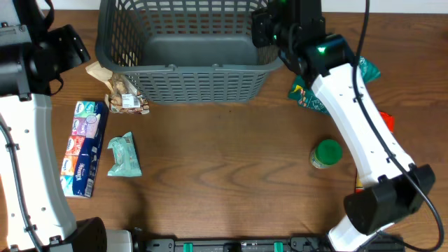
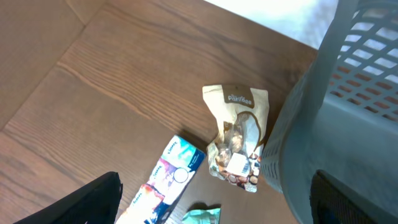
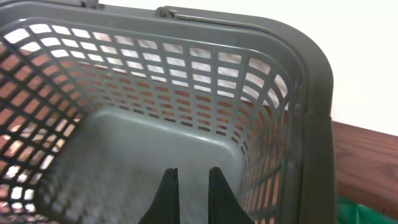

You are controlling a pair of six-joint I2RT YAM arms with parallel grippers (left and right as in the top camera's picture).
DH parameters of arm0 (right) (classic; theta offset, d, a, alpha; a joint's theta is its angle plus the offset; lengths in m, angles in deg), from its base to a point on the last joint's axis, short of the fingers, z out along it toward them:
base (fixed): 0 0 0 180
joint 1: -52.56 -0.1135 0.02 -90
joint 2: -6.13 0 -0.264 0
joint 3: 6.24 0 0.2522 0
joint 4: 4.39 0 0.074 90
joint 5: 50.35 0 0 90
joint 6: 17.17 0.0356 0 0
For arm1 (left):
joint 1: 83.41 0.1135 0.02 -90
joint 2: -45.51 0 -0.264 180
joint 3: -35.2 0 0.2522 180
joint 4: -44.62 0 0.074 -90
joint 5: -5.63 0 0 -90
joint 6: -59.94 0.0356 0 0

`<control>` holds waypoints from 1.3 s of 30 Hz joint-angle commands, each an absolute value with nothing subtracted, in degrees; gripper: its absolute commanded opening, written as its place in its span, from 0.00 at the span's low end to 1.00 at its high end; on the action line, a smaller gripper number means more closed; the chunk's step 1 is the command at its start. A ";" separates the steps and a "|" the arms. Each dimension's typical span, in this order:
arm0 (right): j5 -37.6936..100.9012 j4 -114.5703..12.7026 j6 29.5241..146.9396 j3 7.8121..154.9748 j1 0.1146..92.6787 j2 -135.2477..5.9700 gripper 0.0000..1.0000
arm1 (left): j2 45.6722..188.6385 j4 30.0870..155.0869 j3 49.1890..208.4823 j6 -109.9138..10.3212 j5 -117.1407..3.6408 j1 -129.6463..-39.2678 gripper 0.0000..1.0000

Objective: Pack container

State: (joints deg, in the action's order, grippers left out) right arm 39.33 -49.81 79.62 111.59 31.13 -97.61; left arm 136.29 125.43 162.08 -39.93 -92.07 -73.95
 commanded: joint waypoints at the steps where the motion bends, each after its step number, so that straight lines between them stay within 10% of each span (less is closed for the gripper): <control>1: 42.30 -48.91 80.08 111.87 31.59 -100.12 0.01 | 136.95 126.06 162.30 -40.69 -92.38 -73.71 0.82; 39: 49.82 -55.49 83.55 111.87 35.02 -102.05 0.01 | 136.95 126.52 162.30 -40.69 -92.38 -73.71 0.82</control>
State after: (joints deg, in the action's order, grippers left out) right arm 47.66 -55.01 82.22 111.83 34.12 -101.76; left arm 136.51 126.19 162.08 -40.41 -92.07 -73.95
